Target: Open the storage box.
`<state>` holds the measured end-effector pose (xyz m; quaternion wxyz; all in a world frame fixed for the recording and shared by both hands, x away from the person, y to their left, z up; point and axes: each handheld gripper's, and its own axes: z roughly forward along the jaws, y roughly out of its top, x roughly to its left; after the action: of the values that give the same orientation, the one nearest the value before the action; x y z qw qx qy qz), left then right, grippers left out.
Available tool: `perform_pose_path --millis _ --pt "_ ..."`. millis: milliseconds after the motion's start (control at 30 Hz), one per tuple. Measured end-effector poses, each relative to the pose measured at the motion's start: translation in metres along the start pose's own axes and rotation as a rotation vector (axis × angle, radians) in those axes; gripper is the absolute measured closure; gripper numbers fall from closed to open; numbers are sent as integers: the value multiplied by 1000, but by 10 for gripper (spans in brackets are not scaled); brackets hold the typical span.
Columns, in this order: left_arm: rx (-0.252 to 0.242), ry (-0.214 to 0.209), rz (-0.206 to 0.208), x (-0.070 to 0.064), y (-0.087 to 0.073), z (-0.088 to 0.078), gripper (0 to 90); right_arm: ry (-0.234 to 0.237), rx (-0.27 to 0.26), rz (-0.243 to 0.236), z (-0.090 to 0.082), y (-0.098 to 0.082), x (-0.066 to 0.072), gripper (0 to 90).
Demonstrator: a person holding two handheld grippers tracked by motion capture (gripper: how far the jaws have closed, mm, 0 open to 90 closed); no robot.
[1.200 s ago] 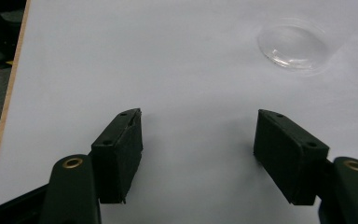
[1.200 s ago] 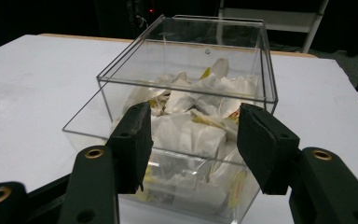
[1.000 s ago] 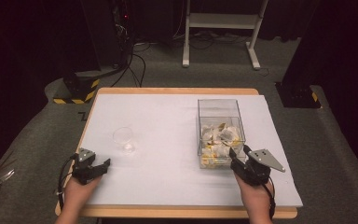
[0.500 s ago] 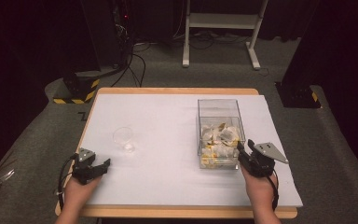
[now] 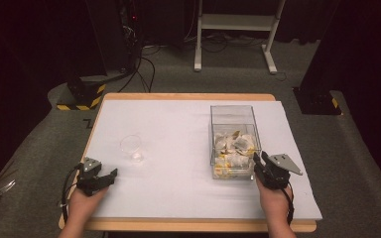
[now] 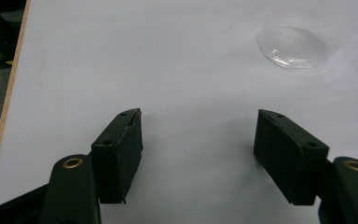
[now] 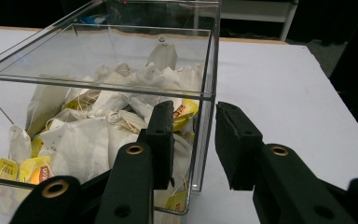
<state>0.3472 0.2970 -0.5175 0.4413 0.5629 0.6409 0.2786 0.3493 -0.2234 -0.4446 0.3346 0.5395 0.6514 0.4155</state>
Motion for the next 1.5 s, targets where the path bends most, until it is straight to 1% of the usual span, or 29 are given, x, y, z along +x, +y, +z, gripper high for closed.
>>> perform_pose_path --millis 233,333,633,867,933,1067,1367,1500 --pt "0 0 0 0 0 0 327 0 13 6 2 -3 1 705" --pt "-1 0 -2 0 0 0 327 2 5 17 1 -4 1 710" --pt "0 0 -1 0 0 0 327 12 9 22 2 -5 2 746" --pt "0 1 -1 0 0 0 327 14 2 22 -1 -7 3 744" --pt "0 1 -1 0 0 0 327 5 7 23 0 -5 2 744" --pt "-2 0 -3 0 0 0 327 8 13 37 4 -6 0 745" --pt "0 1 0 0 0 0 327 14 4 25 -5 -12 2 746" --pt "0 1 -1 0 0 0 327 9 5 36 -4 -13 0 735"
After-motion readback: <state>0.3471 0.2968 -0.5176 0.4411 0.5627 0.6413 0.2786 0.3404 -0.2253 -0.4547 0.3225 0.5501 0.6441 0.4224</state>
